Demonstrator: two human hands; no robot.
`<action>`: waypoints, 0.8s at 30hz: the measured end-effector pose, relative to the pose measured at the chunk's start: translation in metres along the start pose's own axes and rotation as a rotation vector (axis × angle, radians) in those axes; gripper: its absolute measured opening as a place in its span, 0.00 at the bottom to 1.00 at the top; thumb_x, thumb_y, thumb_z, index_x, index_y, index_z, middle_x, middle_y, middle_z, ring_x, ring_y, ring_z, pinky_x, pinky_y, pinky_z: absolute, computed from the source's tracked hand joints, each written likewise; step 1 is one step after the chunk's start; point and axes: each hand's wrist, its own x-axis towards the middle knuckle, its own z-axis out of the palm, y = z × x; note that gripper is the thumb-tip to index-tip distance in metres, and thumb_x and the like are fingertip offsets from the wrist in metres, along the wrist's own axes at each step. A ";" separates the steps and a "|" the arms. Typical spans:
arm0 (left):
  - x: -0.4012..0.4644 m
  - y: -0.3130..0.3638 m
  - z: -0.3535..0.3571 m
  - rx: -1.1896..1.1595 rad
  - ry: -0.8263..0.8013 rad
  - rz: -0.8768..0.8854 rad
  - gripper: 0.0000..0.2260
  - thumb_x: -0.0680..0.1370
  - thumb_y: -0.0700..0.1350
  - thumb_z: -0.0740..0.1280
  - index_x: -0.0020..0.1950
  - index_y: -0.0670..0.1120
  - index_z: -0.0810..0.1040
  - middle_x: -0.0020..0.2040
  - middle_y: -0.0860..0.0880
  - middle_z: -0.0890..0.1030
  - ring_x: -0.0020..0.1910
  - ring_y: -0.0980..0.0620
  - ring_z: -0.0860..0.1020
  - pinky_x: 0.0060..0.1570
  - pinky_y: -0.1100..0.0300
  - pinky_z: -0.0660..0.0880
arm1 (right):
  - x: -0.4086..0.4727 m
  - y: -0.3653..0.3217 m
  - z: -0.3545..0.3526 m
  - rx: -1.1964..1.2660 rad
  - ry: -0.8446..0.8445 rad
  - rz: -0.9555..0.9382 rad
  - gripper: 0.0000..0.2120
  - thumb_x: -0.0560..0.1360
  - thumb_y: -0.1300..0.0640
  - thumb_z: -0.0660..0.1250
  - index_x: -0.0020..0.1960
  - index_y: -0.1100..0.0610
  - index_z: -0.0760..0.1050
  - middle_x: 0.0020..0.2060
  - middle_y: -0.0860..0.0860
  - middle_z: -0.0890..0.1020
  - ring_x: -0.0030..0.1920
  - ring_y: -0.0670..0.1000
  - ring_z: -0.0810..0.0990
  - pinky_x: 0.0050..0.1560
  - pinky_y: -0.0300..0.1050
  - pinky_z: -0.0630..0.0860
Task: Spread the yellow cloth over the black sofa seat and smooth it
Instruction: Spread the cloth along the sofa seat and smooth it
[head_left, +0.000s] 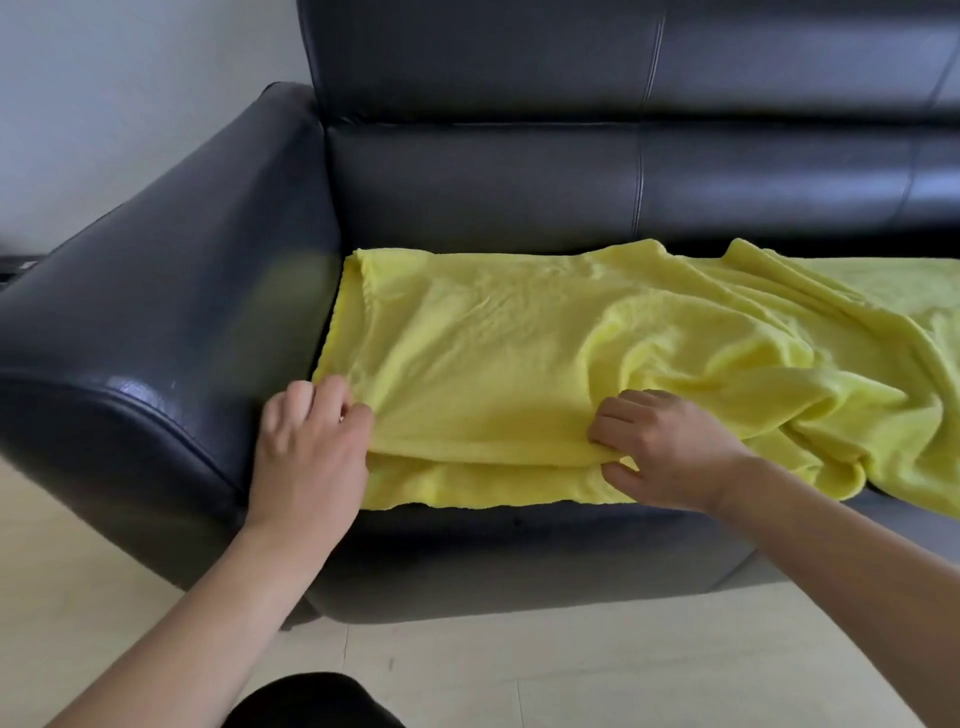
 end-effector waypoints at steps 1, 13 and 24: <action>-0.008 0.002 0.002 0.039 -0.055 -0.002 0.10 0.64 0.26 0.62 0.33 0.41 0.73 0.38 0.42 0.71 0.38 0.41 0.67 0.39 0.47 0.65 | 0.000 -0.004 0.001 -0.026 -0.016 -0.004 0.14 0.68 0.49 0.60 0.45 0.57 0.79 0.37 0.51 0.78 0.35 0.56 0.77 0.35 0.47 0.76; -0.014 0.007 -0.009 0.226 -0.303 -0.002 0.08 0.67 0.31 0.60 0.33 0.43 0.72 0.32 0.43 0.71 0.37 0.43 0.68 0.41 0.49 0.60 | 0.004 -0.016 0.001 -0.037 -0.185 -0.116 0.07 0.66 0.49 0.62 0.39 0.53 0.70 0.28 0.47 0.71 0.25 0.51 0.72 0.23 0.44 0.71; -0.030 0.002 -0.006 -0.012 -0.212 0.163 0.12 0.65 0.30 0.56 0.40 0.44 0.72 0.37 0.47 0.69 0.37 0.43 0.69 0.41 0.49 0.69 | 0.029 -0.051 0.001 -0.054 -0.043 -0.181 0.19 0.73 0.40 0.55 0.46 0.54 0.76 0.34 0.48 0.75 0.30 0.51 0.75 0.27 0.44 0.71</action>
